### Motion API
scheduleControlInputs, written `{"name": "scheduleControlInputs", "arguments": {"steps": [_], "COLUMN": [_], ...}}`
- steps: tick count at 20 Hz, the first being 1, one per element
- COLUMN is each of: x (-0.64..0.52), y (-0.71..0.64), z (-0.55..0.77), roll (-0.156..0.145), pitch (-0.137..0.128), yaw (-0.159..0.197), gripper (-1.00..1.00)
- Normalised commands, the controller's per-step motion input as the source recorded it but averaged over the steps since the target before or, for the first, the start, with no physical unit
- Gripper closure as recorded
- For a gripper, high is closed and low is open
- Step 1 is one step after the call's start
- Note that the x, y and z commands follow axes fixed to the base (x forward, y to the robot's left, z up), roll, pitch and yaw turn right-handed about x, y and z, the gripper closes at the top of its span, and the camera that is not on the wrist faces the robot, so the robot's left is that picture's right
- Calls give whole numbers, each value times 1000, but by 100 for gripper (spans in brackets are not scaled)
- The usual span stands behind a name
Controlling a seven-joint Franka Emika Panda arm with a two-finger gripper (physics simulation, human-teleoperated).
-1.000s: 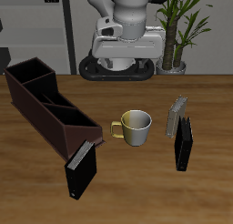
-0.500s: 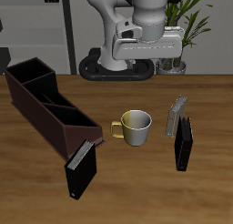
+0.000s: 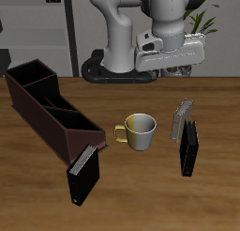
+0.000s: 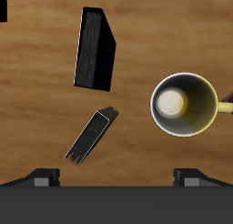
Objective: Place the yellow book into the right desk caddy's right compartment
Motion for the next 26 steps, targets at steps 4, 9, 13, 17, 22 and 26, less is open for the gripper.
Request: {"name": "scheduleControlInputs", "arguments": {"steps": [4,9,13,17,22,26], "x": [51,9,-53,-131,-55,20], "y": [253,141,139,227,197,94], "z": [-152,-148,-59,-242,-320,-283], "roll": [1,-52,-20,7,-3,-28], "pitch": [-8,-22,-59,-63,-32,-10], "yaw": [-22,-82,-57,-68,-25,-64], "gripper": [-100,-100,-100,-100,-100,-100]}}
